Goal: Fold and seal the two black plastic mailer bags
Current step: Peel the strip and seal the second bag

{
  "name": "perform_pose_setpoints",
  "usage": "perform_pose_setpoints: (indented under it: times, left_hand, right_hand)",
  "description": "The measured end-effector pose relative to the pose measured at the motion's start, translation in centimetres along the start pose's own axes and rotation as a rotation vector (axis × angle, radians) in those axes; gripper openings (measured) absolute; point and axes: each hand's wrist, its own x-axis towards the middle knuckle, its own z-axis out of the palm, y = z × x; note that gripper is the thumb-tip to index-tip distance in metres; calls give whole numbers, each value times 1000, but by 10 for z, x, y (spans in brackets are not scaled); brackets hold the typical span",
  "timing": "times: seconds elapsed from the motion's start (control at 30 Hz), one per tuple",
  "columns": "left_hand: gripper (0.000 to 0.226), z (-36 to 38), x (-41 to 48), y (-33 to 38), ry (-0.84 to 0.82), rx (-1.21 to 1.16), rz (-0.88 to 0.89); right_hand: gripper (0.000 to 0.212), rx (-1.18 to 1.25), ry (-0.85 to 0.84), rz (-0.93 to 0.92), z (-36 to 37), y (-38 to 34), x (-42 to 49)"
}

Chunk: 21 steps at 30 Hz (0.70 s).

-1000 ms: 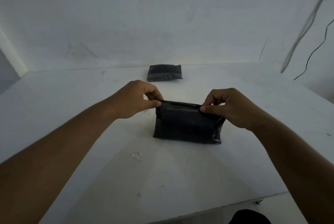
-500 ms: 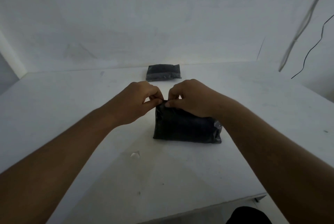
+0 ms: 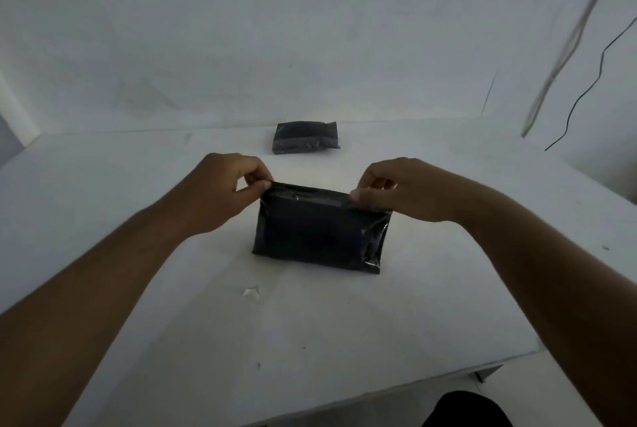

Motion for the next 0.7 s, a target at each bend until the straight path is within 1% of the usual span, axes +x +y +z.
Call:
perform_pose_setpoints:
  times: [0.03,0.17,0.23,0.27,0.3,0.33,0.37,0.43,0.47,0.53,0.6,0.63,0.7]
  left_hand:
    - [9,1,0,3,0,-13,-1]
    - [6,-1,-1,8,-63,1,-25]
    - [21,1,6,20,-81,-4,-4]
    - [29,5,12,29,-111,-15,-5]
    - [32,9,17,36,-153,-23,-7]
    - [29,14,22,42,-193,-29,-4]
    - [21,19,26,47,-214,-31,4]
    - [5,23,31,47,-216,-30,22]
    - [2,23,31,45,-215,-28,28]
    - [2,21,29,40,-198,-3,38]
    - [3,17,23,32,-166,2,14]
    - [3,16,22,28,-150,-14,-8]
    - [1,15,19,25,-135,-56,-40]
  right_hand:
    - [34,37,-22,-2,3,-4,2]
    - [13,108,20,-53,10,-10,3]
    - [12,131,63,-83,13,-13,3]
    - [12,123,90,-98,15,-14,4]
    - [14,98,117,-121,17,-16,4]
    - [15,61,139,-154,18,-17,4]
    - [17,23,152,-188,19,-18,3]
    - [19,-40,154,-229,20,-17,1]
    - [19,-70,146,-226,21,-14,0]
    - [21,-164,123,-185,20,1,-4]
    - [23,-239,136,-124,14,22,-12]
    - [23,-235,155,-85,9,31,-16]
    - [23,-154,184,-42,2,35,-21]
